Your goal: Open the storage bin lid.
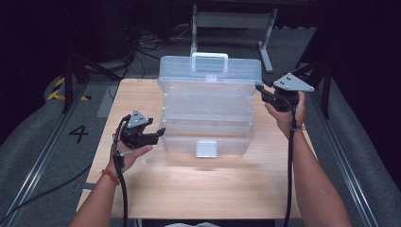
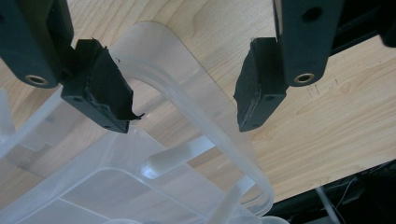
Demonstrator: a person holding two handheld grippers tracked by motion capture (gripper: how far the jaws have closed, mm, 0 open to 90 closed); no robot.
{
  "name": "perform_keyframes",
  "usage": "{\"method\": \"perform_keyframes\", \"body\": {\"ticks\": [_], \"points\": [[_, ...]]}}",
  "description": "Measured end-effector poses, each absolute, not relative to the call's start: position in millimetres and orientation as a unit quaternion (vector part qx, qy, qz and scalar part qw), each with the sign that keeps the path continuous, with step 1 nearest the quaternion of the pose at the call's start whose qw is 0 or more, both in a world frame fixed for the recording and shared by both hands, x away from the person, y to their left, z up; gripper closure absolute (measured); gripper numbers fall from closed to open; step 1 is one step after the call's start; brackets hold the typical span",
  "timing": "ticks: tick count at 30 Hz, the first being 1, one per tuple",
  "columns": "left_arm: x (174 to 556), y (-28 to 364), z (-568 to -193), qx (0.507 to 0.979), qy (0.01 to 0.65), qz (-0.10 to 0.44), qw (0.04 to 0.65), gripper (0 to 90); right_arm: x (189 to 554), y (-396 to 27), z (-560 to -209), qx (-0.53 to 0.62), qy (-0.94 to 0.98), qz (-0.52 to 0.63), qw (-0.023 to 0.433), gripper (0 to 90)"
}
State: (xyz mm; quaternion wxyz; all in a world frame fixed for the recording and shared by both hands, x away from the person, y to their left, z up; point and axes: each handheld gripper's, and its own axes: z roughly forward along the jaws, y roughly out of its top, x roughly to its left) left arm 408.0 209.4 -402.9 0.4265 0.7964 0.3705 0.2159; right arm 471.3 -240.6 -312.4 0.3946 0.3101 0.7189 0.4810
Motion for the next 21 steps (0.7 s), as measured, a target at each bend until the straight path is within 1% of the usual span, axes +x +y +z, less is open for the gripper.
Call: {"method": "perform_keyframes", "body": {"ticks": [3,5,16,21], "points": [[408,210,-403,0.795,0.37,0.217,0.428,36.9,475,-239,-313,0.314,0.723,0.473,0.393,67.9],[408,210,-404,0.794,0.37,0.218,0.43,36.9,478,-239,-315,0.317,0.725,0.467,0.394,69.7],[408,209,-404,0.795,0.371,0.216,0.429,37.0,490,-240,-311,0.323,0.723,0.473,0.387,69.5],[409,209,-405,0.795,0.369,0.217,0.431,37.1,494,-238,-310,0.325,0.723,0.467,0.392,69.1]]}}
